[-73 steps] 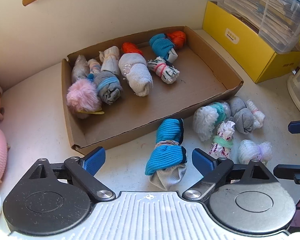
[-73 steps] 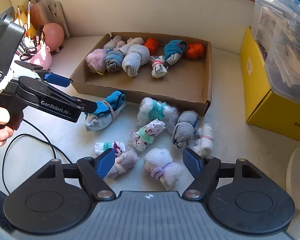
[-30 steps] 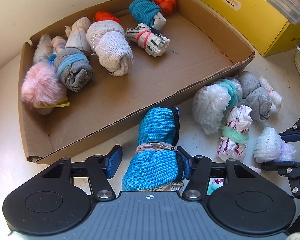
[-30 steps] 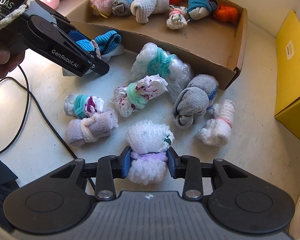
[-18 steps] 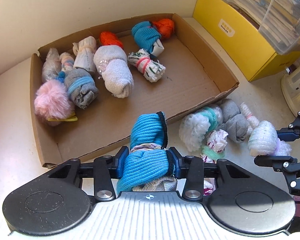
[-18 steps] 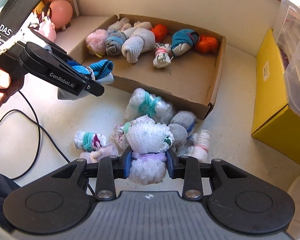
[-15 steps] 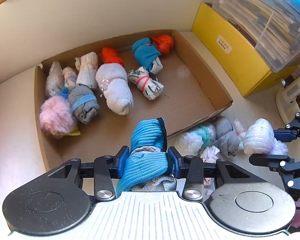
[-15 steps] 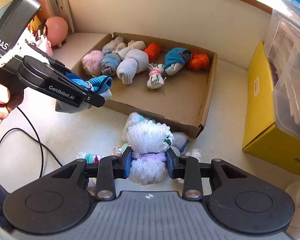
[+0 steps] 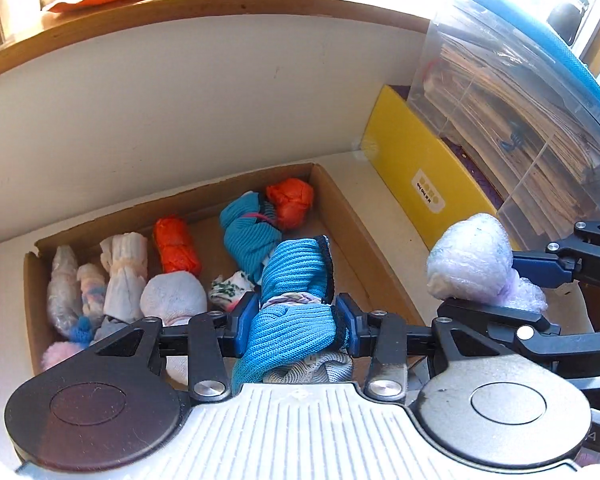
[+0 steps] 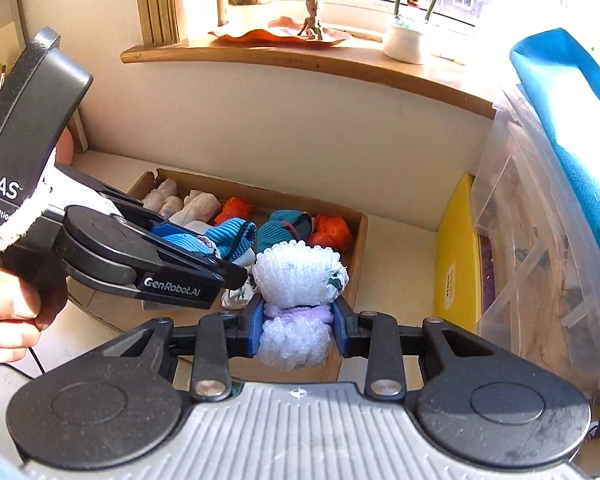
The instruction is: Organize objects
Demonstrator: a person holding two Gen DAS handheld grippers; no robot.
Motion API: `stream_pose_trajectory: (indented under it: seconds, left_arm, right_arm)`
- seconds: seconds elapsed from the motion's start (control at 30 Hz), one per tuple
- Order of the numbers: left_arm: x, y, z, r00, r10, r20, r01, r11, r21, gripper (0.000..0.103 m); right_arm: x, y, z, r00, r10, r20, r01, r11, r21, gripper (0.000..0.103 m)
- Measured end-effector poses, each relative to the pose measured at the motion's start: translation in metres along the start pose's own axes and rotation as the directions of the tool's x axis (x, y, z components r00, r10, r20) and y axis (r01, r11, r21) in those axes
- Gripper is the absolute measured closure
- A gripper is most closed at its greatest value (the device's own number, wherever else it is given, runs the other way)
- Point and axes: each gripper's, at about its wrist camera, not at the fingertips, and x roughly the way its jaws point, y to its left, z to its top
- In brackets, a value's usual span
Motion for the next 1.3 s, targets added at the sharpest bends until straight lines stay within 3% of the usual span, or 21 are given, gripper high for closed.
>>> stream_pose_trajectory:
  seconds: [0.2,0.4,0.7,1.0,1.3]
  left_arm:
    - [0.033,0.008,0.009,1.000,0.022,-0.009,-0.022,0.999,-0.050,0.054]
    - [0.041,0.020,0.006,1.000,0.019,-0.020,-0.021,0.995,-0.095,0.054]
    - [0.049,0.034,-0.005,0.999,-0.017,-0.040,0.012,0.992,-0.125,0.054]
    - [0.074,0.013,-0.006,0.994,-0.077,-0.073,0.070,0.994,-0.089,0.054]
    - [0.096,0.009,-0.005,0.997,0.025,-0.078,-0.027,0.999,-0.025,0.053]
  right_arm:
    - [0.030,-0.008,0.021,0.999,-0.049,-0.019,0.049,0.999,-0.008,0.072]
    - [0.042,-0.013,0.028,0.998,-0.060,-0.036,0.060,0.998,-0.014,0.072]
    - [0.058,-0.017,0.036,0.996,-0.059,-0.064,0.057,0.998,-0.033,0.072]
    - [0.072,-0.020,0.044,0.994,-0.053,-0.097,0.049,0.998,-0.038,0.072]
    - [0.105,-0.027,0.049,0.988,-0.006,-0.155,0.009,1.000,0.019,0.072]
